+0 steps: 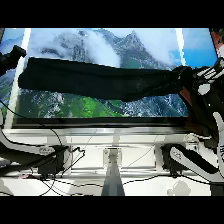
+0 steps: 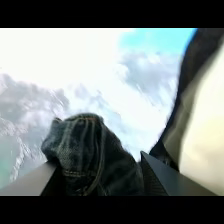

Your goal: Fold the clothes and pants, and hang the long-sleeved shirts on hangers.

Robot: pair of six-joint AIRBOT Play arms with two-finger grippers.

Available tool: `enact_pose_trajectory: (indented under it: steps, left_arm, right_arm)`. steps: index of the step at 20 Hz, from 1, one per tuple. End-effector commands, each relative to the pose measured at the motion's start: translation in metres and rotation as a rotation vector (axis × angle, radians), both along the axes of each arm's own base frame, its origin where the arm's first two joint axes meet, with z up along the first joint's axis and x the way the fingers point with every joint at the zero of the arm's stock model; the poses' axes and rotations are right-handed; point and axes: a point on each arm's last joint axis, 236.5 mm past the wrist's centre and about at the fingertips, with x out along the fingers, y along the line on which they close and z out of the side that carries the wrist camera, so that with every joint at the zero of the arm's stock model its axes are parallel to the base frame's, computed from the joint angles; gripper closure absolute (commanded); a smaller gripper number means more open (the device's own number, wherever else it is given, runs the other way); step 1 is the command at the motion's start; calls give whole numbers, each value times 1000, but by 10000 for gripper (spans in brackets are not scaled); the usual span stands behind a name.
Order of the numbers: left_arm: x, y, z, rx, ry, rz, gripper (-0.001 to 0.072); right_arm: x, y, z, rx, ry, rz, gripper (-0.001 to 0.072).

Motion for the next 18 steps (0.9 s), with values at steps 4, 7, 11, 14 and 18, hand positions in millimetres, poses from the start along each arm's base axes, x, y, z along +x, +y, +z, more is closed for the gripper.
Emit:
enact_pose_trajectory:
  steps: [4,7,11,14,18]
  left_arm:
    - [-34,-12,-7,-137,129,-65,11]
    - [-85,7,-30,-300,286,-14,11]
    - [-164,41,-61,-332,536,40,22]
    - [-190,54,-68,-326,605,58,23]
    - [-213,52,-80,-291,680,46,22]
  right_arm:
    - [5,8,13,-27,33,75,207]
    - [5,5,20,-145,53,156,40]
    - [10,3,35,-203,48,196,-4]
    - [16,1,47,-220,25,196,-4]
    - [22,-6,63,-388,18,283,-8]
